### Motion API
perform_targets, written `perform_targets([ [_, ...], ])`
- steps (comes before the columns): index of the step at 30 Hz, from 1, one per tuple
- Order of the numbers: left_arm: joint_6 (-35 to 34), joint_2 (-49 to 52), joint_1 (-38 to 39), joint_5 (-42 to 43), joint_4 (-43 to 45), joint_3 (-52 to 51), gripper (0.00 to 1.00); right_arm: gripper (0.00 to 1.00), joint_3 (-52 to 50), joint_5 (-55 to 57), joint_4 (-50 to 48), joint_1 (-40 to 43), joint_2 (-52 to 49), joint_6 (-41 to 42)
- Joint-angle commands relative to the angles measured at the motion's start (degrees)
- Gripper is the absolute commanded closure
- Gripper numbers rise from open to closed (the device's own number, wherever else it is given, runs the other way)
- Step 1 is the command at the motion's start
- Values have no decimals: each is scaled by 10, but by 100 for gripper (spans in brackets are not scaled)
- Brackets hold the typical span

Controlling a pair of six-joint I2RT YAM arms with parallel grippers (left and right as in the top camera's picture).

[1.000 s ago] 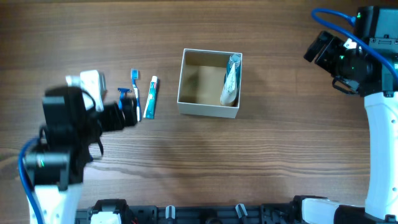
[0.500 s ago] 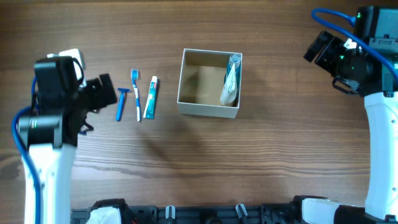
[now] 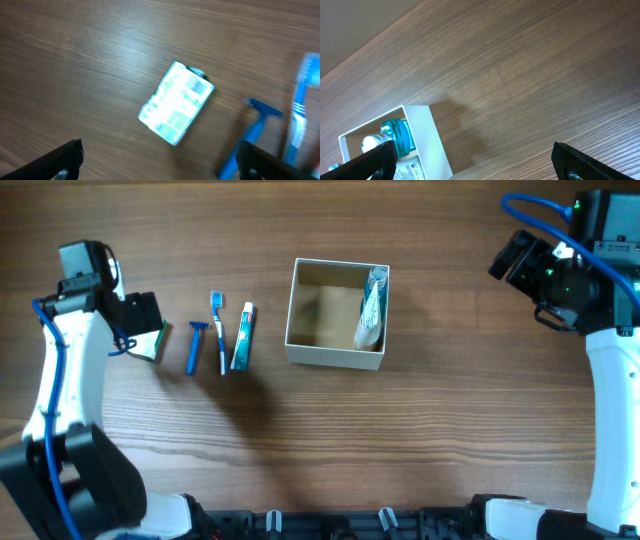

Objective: Pack container
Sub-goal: 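Reach the left gripper to the green soap bar and grasp it, then carry the soap bar into the box and release it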

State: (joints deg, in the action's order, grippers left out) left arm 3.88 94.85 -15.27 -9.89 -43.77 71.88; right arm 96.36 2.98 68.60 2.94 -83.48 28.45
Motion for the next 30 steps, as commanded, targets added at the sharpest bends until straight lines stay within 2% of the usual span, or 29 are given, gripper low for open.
perform_targets([
  [1,27,43,-32,37,25,6,1,0,3,-3,0,1,-6,1],
  [3,51,61,-46,96,38,6,5,0,3,-3,0,1,-6,1],
  [7,92,91,-51,136,57,6,6,0,3,-3,0,1,-6,1],
  [15,104,130,-51,133,89,6,7,0,3,-3,0,1,-6,1],
  [23,114,158,-47,146,89,6,6,0,3,-3,0,1,-6,1],
  [30,114,187,-33,158,85,6,8,0,3,-3,0,1,-6,1],
])
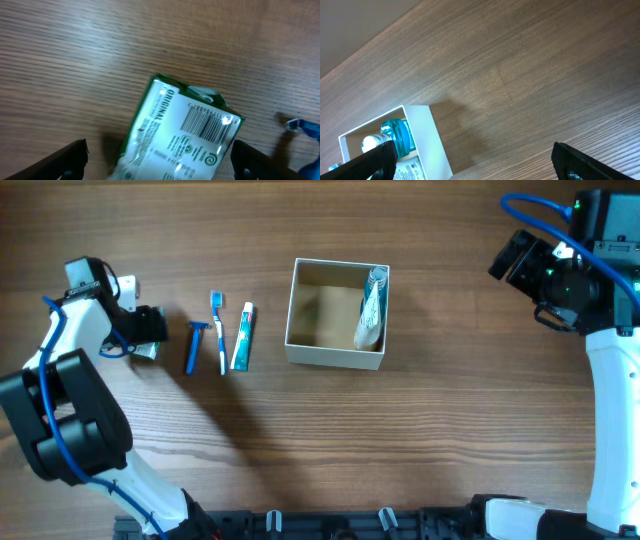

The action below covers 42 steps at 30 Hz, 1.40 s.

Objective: Pack container
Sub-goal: 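Carry the soap bar into the box and release it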

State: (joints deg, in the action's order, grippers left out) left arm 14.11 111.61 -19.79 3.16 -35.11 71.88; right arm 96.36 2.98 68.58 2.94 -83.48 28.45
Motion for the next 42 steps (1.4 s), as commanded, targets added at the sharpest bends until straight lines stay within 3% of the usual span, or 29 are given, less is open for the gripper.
perform_targets([
  [1,11,20,15,29,-2,6,10,0,3,-3,0,1,-6,1],
  [5,11,20,29,23,-4,6,14,0,3,-3,0,1,-6,1],
  [9,0,20,31,19,-7,6,27,0,3,-3,0,1,-6,1],
  [11,-17,20,28,19,-7,6,29,0,3,-3,0,1,-6,1],
  [16,-79,19,23,21,-10,6,47,0,3,-3,0,1,-6,1],
  [21,-91,12,23,30,-24,6,57,0,3,-3,0,1,-6,1],
  [32,-123,-151,36,41,-80,13,56,0,3,-3,0,1,-6,1],
  [37,-136,-293,106,65,-93,14,60,0,3,-3,-3,1,-6,1],
  [42,-171,-386,247,62,-63,14,60,0,3,-3,-4,1,-6,1],
])
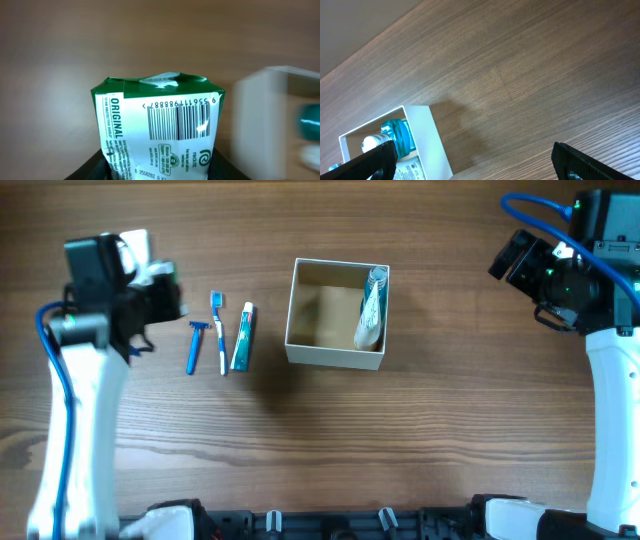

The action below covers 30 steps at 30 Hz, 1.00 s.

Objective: Pack container
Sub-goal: 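Carry the soap bar into the box and release it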

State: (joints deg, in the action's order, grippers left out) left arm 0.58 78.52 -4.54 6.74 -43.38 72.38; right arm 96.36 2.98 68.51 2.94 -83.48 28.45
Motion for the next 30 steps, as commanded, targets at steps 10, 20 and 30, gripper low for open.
perform_targets([
  [10,-75,52,327,-92,163,9,53,0,3,-3,-3,1,-6,1],
  [20,-165,249,352,-117,273,9,50,0,3,-3,-3,1,-6,1],
  [30,-165,315,352,-96,289,9,40,0,3,-3,-3,1,-6,1],
])
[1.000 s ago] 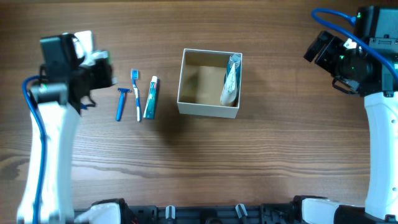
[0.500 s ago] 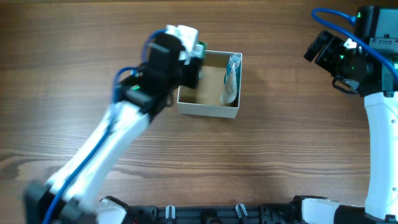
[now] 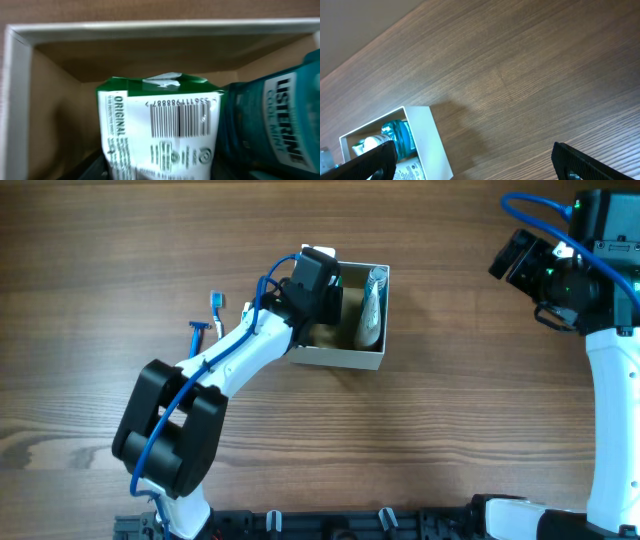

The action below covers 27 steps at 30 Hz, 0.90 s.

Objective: Pack container
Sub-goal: 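Carry the soap bar into the box and release it, then move the left gripper to the blue razor and grasp it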

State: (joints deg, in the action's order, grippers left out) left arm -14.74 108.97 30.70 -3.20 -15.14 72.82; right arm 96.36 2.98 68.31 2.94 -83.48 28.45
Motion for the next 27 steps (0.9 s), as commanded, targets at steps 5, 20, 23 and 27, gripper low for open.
perform_targets([
  [5,-12,8,0,3,10,5,28,0,3,-3,-1,1,-6,1],
  [20,-5,-218,-7,-80,-65,5,25,0,3,-3,-1,1,-6,1],
  [23,-5,-255,-26,-146,-151,5,18,0,3,-3,-1,1,-6,1],
  [27,-18,-250,-96,-145,-266,3,16,0,3,-3,-1,1,-6,1],
])
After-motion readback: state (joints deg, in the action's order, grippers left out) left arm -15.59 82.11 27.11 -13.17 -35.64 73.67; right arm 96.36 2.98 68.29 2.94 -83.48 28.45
